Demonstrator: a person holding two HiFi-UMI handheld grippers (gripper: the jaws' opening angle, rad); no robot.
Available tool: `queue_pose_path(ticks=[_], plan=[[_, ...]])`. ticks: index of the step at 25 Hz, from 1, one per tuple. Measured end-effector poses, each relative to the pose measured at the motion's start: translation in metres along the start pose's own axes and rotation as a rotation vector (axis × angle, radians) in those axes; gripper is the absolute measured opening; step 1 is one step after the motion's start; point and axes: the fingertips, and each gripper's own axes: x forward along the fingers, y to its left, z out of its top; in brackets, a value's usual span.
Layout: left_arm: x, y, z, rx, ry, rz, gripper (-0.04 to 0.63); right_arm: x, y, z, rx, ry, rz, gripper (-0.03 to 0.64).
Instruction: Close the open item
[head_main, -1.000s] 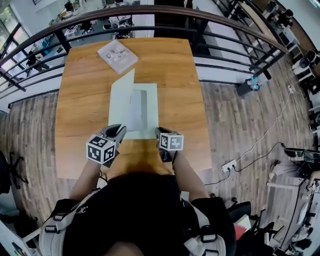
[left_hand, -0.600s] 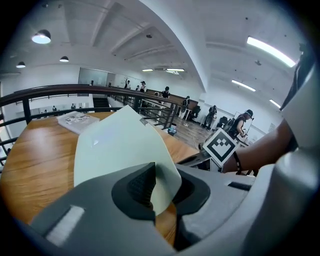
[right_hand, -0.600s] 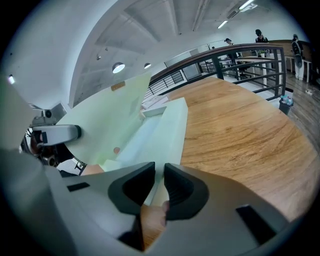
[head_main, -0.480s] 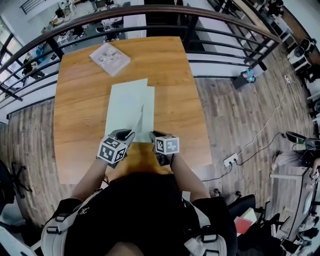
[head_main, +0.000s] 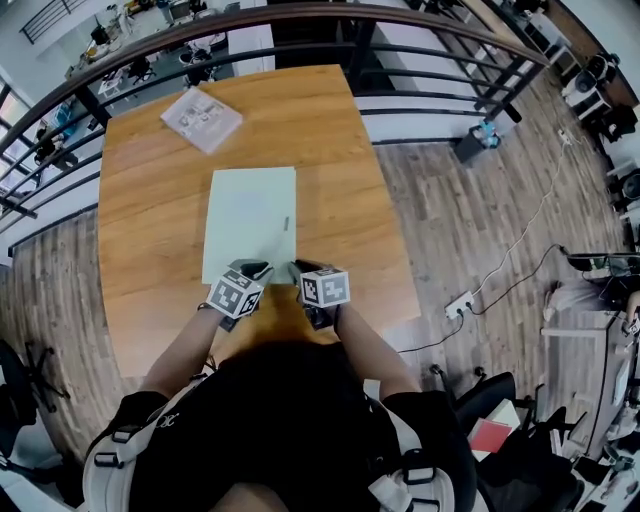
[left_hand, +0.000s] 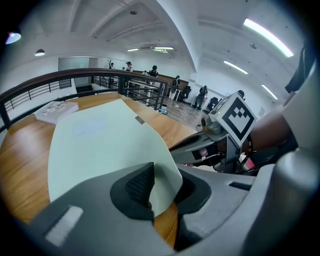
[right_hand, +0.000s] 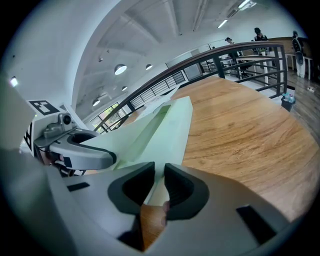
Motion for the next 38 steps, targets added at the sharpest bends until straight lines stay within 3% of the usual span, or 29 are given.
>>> queue_pose_path(ticks=[11, 14, 16, 18, 23, 27, 29, 31, 32, 33, 34, 38], plan=[[0.028, -0.001, -0.006, -0.048, 0.079, -0.031, 0.072, 0.001, 0.000, -0.001, -0.029, 0.004, 0.007, 0.067], [0.035, -0.008, -0.004, 0.048, 0.157, -0.001, 0.103, 0.000, -0.002, -0.001, -0.031, 0.007, 0.009, 0.067], [0.042, -0.018, -0.011, 0.153, 0.207, -0.023, 0.181, 0.000, -0.002, 0.000, -0.034, 0.008, 0.010, 0.067], [0.047, -0.026, -0.020, 0.201, 0.219, -0.063, 0.212, 0.001, -0.002, -0.001, -0.035, 0.007, 0.014, 0.067], [0.039, -0.027, -0.015, 0.073, 0.194, -0.187, 0.265, 0.002, 0.000, -0.002, -0.029, -0.002, 0.024, 0.067], [0.035, -0.030, -0.013, 0.085, 0.227, -0.223, 0.301, 0.002, 0.000, -0.001, -0.068, 0.002, 0.023, 0.067], [0.034, -0.029, -0.012, 0.045, 0.214, -0.250, 0.302, 0.002, -0.001, 0.000, -0.039, 0.000, 0.037, 0.072], [0.035, -0.027, -0.011, -0.001, 0.192, -0.265, 0.302, -0.003, -0.017, -0.003, -0.012, 0.015, -0.020, 0.098], [0.036, -0.026, -0.011, -0.009, 0.183, -0.262, 0.301, -0.008, -0.034, -0.010, -0.026, 0.045, -0.106, 0.090], [0.037, -0.027, -0.012, -0.007, 0.178, -0.255, 0.301, -0.016, -0.054, -0.019, -0.052, 0.084, -0.205, 0.005], [0.038, -0.028, -0.012, 0.003, 0.175, -0.244, 0.301, -0.024, -0.069, -0.028, -0.064, 0.111, -0.269, 0.005], [0.036, -0.032, -0.011, 0.043, 0.171, -0.207, 0.301, -0.061, -0.077, -0.024, 0.078, -0.006, -0.241, 0.005]])
